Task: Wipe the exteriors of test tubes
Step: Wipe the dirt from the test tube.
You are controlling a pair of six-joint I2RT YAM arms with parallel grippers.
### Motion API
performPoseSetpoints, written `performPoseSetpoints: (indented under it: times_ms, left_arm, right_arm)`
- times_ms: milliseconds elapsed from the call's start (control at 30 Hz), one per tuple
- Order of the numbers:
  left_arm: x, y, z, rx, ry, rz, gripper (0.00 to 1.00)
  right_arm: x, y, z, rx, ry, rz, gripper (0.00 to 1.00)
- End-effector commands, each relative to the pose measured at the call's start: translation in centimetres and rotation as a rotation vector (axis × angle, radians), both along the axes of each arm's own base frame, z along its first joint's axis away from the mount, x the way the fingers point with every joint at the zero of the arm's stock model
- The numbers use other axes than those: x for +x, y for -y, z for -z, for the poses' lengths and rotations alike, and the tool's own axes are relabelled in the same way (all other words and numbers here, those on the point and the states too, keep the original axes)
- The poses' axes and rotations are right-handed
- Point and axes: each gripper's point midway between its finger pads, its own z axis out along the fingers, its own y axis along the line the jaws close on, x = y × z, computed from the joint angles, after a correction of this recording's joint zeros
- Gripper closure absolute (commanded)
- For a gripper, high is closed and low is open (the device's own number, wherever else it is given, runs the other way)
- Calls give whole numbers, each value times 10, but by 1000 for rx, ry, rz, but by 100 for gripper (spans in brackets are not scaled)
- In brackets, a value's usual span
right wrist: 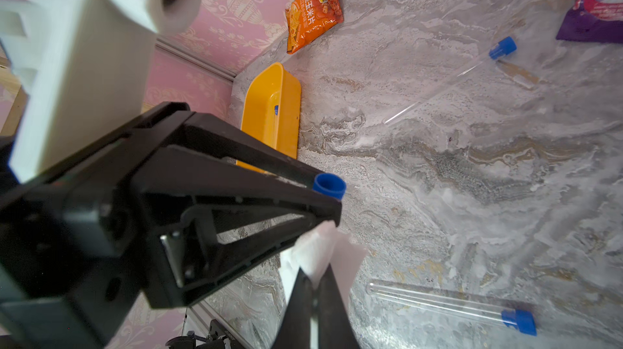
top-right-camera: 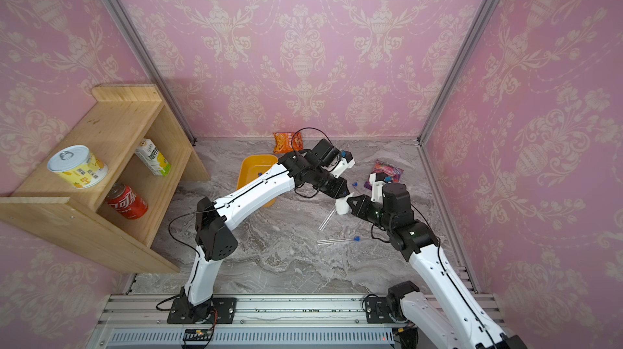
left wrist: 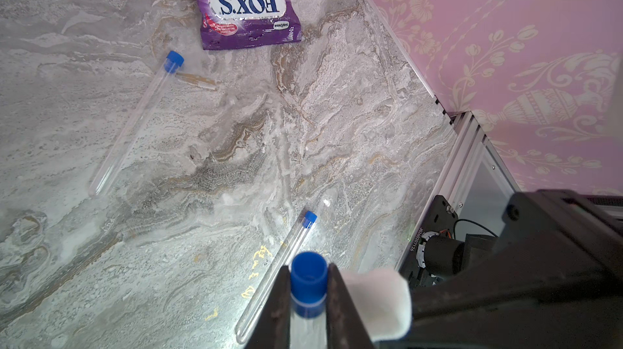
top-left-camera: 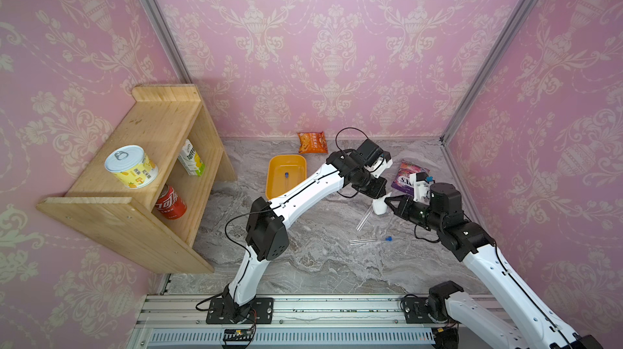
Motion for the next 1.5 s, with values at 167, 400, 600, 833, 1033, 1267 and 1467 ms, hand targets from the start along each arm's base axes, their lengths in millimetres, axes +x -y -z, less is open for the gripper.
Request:
performPoseSetpoints:
  times_ms: [167, 400, 600, 833, 1033, 1267, 1467]
  left_arm:
    - [-8, 2, -22, -44, 0, 14, 82]
    - [-6, 3, -25, -52, 0, 12, 82]
    - [-7, 4, -27, -56, -3, 13, 82]
    - [-8, 5, -27, -58, -7, 14, 82]
    - [-9, 6, -27, -62, -8, 16, 82]
    - [-9, 6, -28, -67, -11, 17, 82]
    - [-9, 7, -30, -71, -5, 19, 81]
  right_arm:
    - [-26, -28, 15, 62, -22, -64, 100]
    - [-43, -39, 34, 59, -50, -86, 100]
    - [-39, -33, 24, -7, -17, -84, 100]
    - [-17, -16, -4, -9, 33, -53, 100]
    - [3, 4, -16, -12, 49, -8, 100]
    - [12, 6, -17, 29, 42, -14, 100]
    - [0, -4, -4, 67, 9, -44, 100]
